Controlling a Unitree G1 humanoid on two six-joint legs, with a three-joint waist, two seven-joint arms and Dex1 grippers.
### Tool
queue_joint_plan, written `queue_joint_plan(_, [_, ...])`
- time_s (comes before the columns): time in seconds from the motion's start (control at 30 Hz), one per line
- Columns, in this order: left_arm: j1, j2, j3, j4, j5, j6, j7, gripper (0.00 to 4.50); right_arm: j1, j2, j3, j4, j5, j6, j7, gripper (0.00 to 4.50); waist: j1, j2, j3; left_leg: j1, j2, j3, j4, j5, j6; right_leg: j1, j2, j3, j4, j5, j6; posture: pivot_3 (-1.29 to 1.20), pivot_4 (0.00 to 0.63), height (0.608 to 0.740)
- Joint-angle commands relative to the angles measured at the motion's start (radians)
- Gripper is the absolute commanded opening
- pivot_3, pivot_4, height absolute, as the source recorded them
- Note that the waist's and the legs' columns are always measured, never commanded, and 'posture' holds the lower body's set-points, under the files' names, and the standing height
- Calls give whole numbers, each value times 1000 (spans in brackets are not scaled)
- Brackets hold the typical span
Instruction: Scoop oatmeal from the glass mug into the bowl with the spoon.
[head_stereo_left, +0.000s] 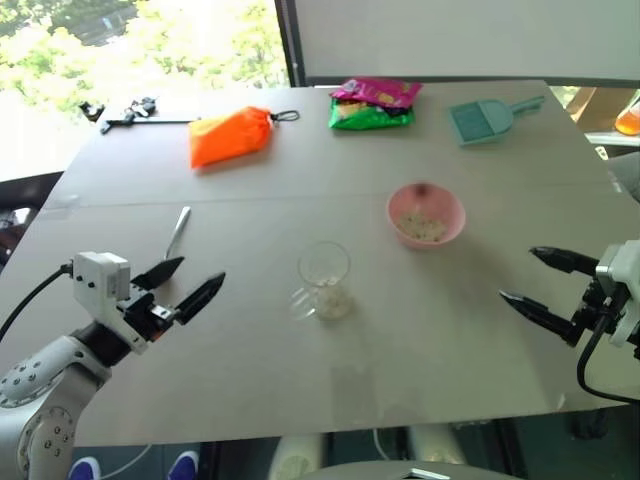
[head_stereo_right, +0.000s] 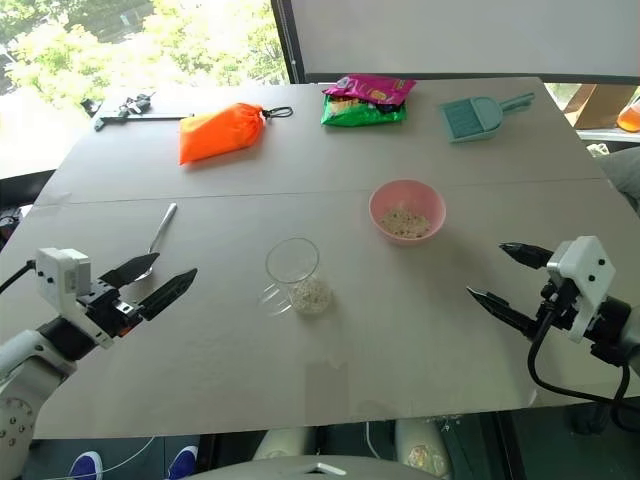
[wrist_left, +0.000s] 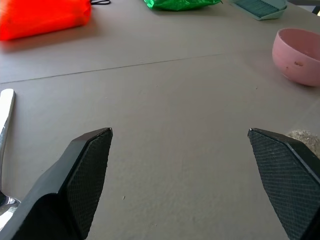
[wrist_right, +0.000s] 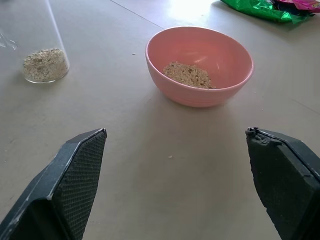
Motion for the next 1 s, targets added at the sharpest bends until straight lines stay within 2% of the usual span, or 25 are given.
queue_joint_plan(0.03, [-33, 4, 24, -9, -21, -10, 17, 4487, -13, -2, -4, -6, 10, -18, 14, 4500, 0, 0, 0, 0, 0, 0, 0, 0, 0, 0, 0, 0, 0, 0, 0, 0, 150, 740])
queue_joint_plan(0.43, [-136, -29, 26, 7, -40, 21, 158, 4487, -93, 76, 56, 88, -57, -93, -36, 4500, -2, 0, 0, 1, 0, 0, 0, 0, 0, 0, 0, 0, 1, 0, 0, 0, 150, 740])
queue_joint_plan(0.73, [-110, -49, 21, -44, -66, 39, 191, 4487, -107, 69, 87, 45, -11, -55, -12, 4500, -1, 0, 0, 0, 0, -1, 0, 0, 0, 0, 0, 0, 1, 0, 0, 0, 150, 740])
queue_joint_plan(0.9, [-101, -46, 21, -51, -72, 42, 197, 4487, -107, 78, 100, 53, -79, -150, -7, 4500, 0, 0, 0, 0, 0, -1, 0, 0, 0, 0, 0, 0, 1, 0, 0, 0, 150, 740])
queue_joint_plan(1.0, [-104, -39, 11, -51, -68, 43, 197, 4487, -109, 114, 115, 36, -32, -190, 28, 4500, -1, 0, 0, 0, 0, -1, 0, 0, 0, 0, 0, 0, 1, 0, 0, 0, 150, 740])
